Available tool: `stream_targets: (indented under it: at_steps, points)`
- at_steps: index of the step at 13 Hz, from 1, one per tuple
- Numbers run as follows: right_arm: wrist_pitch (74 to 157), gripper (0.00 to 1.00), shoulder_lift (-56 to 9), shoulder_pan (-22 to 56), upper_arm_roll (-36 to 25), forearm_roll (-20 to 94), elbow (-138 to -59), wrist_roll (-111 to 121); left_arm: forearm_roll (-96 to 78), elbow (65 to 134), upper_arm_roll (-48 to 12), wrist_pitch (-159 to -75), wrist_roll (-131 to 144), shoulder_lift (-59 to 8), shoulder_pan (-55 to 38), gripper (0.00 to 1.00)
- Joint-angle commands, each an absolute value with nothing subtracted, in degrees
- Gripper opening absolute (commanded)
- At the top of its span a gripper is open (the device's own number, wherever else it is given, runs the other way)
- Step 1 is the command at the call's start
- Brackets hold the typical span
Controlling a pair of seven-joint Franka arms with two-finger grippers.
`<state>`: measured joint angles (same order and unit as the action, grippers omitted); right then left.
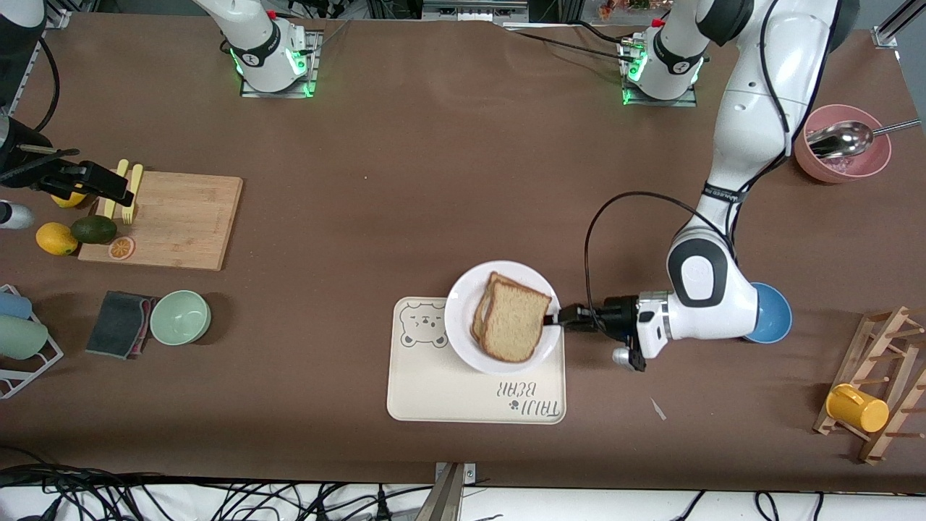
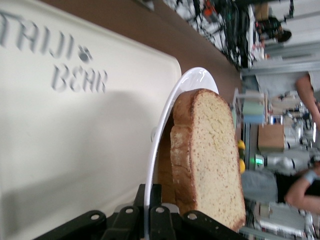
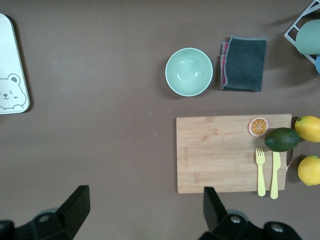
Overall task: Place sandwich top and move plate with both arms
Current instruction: 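Slide the plate with the left gripper onto the bear tray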
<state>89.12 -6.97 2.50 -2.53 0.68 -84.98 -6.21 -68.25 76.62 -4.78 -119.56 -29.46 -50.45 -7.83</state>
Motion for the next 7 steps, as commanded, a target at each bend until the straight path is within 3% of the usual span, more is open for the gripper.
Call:
stream_targets:
  at_steps: [1, 7]
  points:
    - [88.4, 1.0, -6.7, 2.4, -2.5, 1.0, -84.2, -6.0, -71.6, 67.6, -5.0, -123.0, -25.3, -56.6, -8.8, 0.0]
    - [88.3, 1.0, -6.7, 2.4, -2.5, 1.0, -84.2, -5.4, -75.1, 64.2, -5.2, -127.0, -25.8, -62.4, -10.7, 0.0]
